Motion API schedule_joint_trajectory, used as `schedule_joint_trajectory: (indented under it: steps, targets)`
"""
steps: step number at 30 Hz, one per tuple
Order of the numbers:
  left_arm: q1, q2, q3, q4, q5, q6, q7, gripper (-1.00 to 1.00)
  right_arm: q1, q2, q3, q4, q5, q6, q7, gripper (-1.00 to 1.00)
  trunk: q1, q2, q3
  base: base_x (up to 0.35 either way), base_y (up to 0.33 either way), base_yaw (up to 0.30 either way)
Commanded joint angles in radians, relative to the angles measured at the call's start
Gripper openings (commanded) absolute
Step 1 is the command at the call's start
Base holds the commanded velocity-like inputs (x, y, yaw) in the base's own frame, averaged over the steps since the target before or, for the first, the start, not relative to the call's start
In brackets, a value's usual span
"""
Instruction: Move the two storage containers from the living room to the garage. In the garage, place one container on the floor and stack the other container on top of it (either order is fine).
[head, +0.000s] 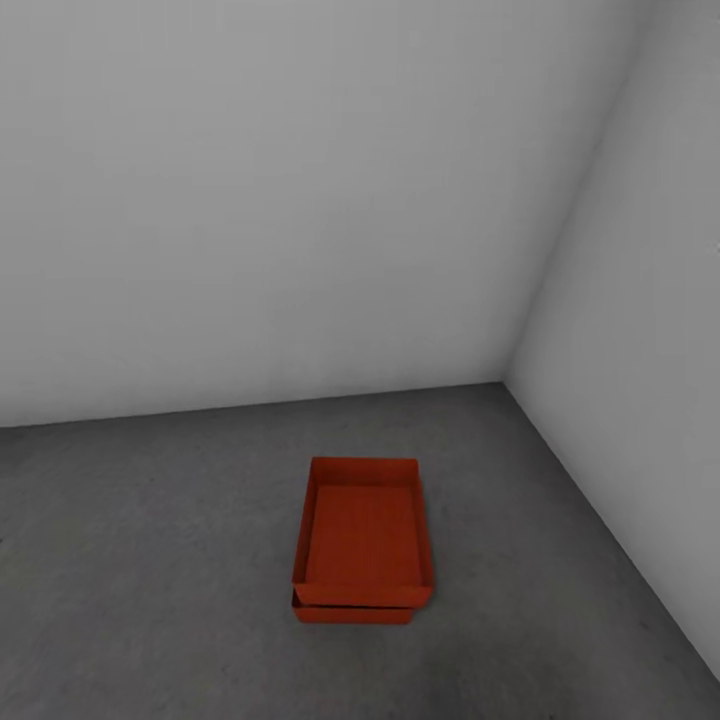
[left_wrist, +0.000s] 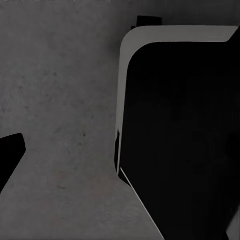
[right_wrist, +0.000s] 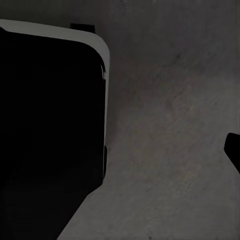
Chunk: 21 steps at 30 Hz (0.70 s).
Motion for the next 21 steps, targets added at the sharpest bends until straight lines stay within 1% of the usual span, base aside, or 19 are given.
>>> schedule_joint_trajectory:
  steps: [1, 21]
  targets:
    - [0.0, 0.0, -0.005, 0.0, 0.01, -0.001, 0.001, 1.0, -0.001, 0.001, 0.008, 0.003, -0.009, -0.005, -0.001, 1.0, 0.0, -0.001, 0.001, 0.0, 0.0, 0.0]
    - [0.0, 0.0, -0.005, 0.0, 0.01, -0.001, 0.001, 1.0, -0.001, 0.002, 0.008, 0.003, -0.009, -0.006, -0.001, 1.0, 0.0, -0.001, 0.032, 0.0, 0.0, 0.0]
